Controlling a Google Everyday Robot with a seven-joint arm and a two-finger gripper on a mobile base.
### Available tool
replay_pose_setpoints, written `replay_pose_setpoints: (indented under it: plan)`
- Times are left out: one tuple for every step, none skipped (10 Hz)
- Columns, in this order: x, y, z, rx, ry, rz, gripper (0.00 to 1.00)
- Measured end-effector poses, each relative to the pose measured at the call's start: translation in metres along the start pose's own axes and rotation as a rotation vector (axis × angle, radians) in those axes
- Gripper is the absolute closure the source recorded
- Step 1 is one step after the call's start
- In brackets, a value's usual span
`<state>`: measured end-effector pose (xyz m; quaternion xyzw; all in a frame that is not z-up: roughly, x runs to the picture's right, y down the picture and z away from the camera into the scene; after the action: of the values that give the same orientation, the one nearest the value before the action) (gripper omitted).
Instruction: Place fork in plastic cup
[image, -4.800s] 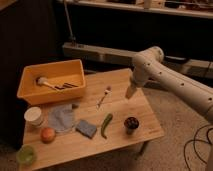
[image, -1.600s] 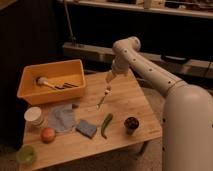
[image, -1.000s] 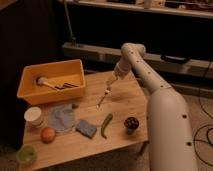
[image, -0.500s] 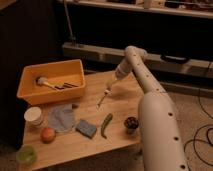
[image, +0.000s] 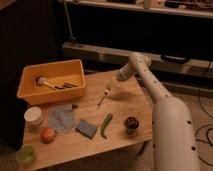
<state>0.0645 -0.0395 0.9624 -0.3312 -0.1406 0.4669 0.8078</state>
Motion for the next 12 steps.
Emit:
replay_pose_setpoints:
  plan:
    - [0.001, 0.000, 0.001, -0.010, -0.014, -0.003, 0.28]
    - [-0.001, 0.001, 0.001, -0.018, -0.029, -0.006, 0.28]
    - [-0.002, 0.002, 0.003, -0.023, -0.036, -0.007, 0.28]
    - [-0.003, 0.003, 0.006, -0.027, -0.042, -0.009, 0.28]
    - [-0.002, 0.002, 0.008, -0.028, -0.047, -0.008, 0.28]
    - [0.000, 0.000, 0.010, -0.027, -0.047, -0.006, 0.28]
    - [0.000, -0.002, 0.012, -0.026, -0.049, -0.004, 0.28]
    - [0.002, -0.005, 0.019, -0.031, -0.047, -0.002, 0.28]
    - [0.003, -0.006, 0.026, -0.041, -0.047, -0.004, 0.28]
    - [0.006, -0.007, 0.032, -0.049, -0.045, -0.006, 0.28]
    - [0.007, -0.009, 0.038, -0.061, -0.045, -0.008, 0.28]
    - [0.006, -0.009, 0.044, -0.072, -0.042, -0.014, 0.28]
